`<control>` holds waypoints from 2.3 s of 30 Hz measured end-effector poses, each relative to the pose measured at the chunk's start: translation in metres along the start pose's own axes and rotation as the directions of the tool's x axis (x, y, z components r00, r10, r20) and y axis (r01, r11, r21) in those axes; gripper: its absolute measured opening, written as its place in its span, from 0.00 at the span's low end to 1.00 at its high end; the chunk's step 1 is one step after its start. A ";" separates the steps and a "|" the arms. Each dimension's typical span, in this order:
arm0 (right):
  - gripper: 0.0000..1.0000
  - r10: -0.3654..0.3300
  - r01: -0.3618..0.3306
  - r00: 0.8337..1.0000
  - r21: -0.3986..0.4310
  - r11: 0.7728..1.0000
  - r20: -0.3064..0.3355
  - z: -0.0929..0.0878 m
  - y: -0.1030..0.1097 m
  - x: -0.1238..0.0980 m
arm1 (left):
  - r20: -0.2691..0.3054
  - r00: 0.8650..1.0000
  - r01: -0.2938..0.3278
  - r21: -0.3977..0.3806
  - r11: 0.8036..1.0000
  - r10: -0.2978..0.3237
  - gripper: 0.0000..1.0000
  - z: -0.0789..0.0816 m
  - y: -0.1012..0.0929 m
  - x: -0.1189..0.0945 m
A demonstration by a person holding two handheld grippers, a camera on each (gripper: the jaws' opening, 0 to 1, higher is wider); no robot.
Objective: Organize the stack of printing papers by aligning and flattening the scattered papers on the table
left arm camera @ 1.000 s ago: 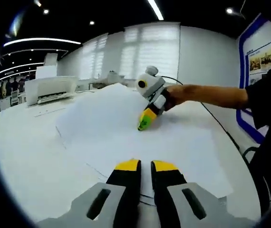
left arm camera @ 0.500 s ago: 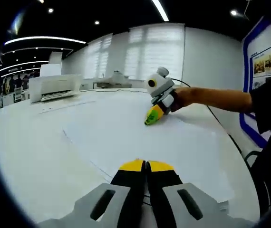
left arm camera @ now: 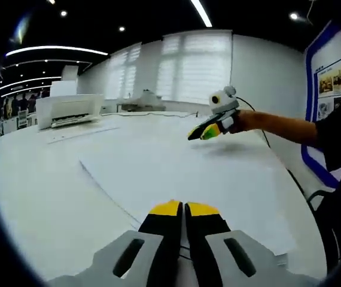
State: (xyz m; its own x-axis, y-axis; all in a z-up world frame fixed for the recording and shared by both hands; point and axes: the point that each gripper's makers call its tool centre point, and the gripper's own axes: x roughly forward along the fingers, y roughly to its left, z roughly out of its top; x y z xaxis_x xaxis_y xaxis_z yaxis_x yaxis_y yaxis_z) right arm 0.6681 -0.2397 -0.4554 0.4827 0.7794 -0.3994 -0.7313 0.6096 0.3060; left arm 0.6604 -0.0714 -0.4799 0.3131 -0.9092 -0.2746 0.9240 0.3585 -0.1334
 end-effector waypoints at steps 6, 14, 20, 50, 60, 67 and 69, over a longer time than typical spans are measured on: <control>0.25 -0.051 0.063 0.996 -0.161 0.985 0.077 0.011 0.002 0.001 | 0.000 1.000 0.002 0.009 1.000 -0.002 0.08 0.000 0.003 0.001; 0.24 -0.009 0.053 0.979 -0.211 0.976 0.203 -0.005 0.029 0.031 | 0.001 1.000 0.004 0.018 1.000 -0.004 0.10 0.000 -0.001 0.001; 0.26 -0.003 0.066 0.974 -0.270 0.961 0.227 -0.004 0.042 0.032 | 0.004 1.000 -0.006 0.035 0.999 0.006 0.19 0.002 -0.003 0.002; 0.31 -0.148 0.192 0.972 -0.252 0.948 0.184 -0.028 0.058 -0.013 | 0.019 0.979 -0.204 0.001 0.979 0.204 0.49 -0.007 0.016 -0.069; 0.38 -0.205 0.248 0.960 -0.244 0.938 0.190 -0.044 0.069 -0.051 | 0.020 0.969 -0.245 -0.045 0.968 0.246 0.56 -0.015 -0.010 -0.131; 0.38 -0.235 0.282 0.947 -0.222 0.933 0.218 -0.051 0.075 -0.080 | -0.001 0.955 -0.295 -0.054 0.954 0.296 0.57 -0.023 -0.021 -0.171; 0.38 -0.251 0.299 0.942 -0.217 0.929 0.223 -0.053 0.075 -0.088 | 0.003 0.949 -0.314 -0.055 0.948 0.315 0.57 -0.023 -0.022 -0.182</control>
State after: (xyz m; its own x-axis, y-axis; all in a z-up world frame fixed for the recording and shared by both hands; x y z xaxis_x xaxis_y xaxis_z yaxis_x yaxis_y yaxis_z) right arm 0.5456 -0.2698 -0.4428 0.7455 0.6136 -0.2602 -0.6401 0.7680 -0.0229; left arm 0.5784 0.0911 -0.4487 0.5886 -0.7508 -0.2999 0.7652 0.6370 -0.0928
